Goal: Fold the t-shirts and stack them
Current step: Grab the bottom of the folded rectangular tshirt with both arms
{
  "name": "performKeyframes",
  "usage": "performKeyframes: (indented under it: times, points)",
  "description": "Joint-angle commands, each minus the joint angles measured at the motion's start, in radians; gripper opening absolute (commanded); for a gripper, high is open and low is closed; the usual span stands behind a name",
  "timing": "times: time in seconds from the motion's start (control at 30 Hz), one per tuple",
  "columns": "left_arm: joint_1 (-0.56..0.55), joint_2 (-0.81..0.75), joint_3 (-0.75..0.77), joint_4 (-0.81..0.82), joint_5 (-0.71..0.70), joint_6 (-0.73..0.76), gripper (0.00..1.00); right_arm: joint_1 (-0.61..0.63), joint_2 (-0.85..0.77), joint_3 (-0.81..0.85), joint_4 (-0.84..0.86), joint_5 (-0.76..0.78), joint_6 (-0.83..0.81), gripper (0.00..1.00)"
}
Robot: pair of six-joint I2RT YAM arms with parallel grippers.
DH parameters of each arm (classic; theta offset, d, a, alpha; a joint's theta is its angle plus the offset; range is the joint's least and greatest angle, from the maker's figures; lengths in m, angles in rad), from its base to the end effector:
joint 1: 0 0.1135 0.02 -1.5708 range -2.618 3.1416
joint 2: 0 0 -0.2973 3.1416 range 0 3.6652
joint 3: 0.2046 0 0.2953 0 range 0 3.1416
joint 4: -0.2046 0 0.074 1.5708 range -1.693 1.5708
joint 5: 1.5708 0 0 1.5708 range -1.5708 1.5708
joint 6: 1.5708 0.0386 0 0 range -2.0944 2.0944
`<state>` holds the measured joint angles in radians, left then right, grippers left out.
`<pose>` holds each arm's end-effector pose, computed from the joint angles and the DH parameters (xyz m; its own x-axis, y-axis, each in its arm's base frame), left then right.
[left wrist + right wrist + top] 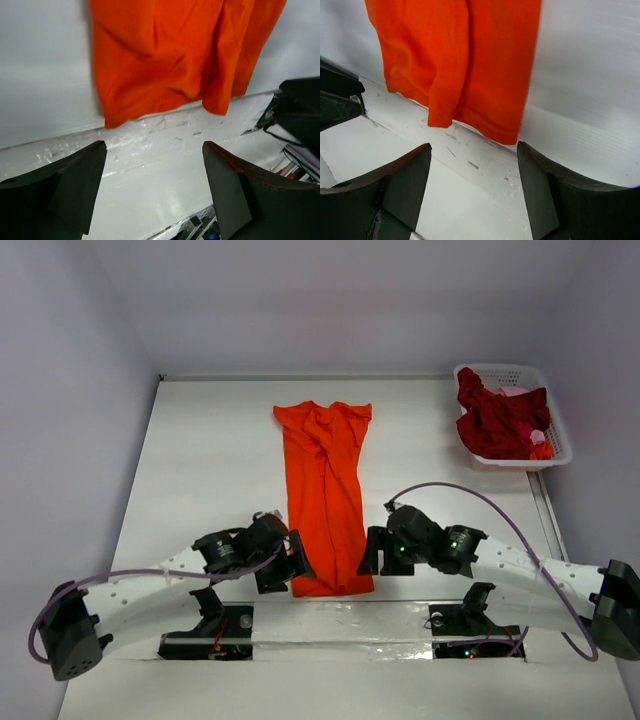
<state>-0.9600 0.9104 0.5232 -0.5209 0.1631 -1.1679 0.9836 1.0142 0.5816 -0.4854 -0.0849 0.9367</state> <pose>0.1078 -0.1650 0.2063 -0.9736 -0.1921 -0.1235 -0.0765 0.7839 -0.6162 0.1186 0.1841 0.2098 -0.9520 0.0184 -0.3056 -0.1538 0.8344 0.5292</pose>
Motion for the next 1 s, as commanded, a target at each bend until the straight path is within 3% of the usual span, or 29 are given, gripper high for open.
performKeyframes:
  times: [0.0, 0.23, 0.47, 0.63, 0.77, 0.97]
  points:
    - [-0.054, -0.102, -0.058, -0.071, -0.026, -0.127, 0.75, 0.019, -0.057, -0.031, 0.036, 0.024, 0.037, 0.75]
    - [-0.072, -0.185, -0.147, 0.013, 0.042, -0.231, 0.74, 0.02, -0.063, -0.022, 0.036, 0.001, 0.033, 0.75]
    - [-0.083, 0.089, -0.066, 0.045, 0.035, -0.153, 0.73, 0.02, 0.003, 0.003, 0.048, -0.019, 0.057, 0.75]
    - [-0.102, 0.16, -0.012, 0.03, -0.014, -0.154, 0.73, 0.038, -0.008, -0.014, 0.051, -0.018, 0.079, 0.75]
    - [-0.102, 0.153, -0.029, 0.021, -0.037, -0.197, 0.73, 0.038, -0.025, -0.034, 0.053, -0.019, 0.088, 0.75]
    - [-0.102, -0.022, -0.091, -0.022, -0.093, -0.292, 0.73, 0.047, -0.019, -0.031, 0.062, -0.016, 0.088, 0.75]
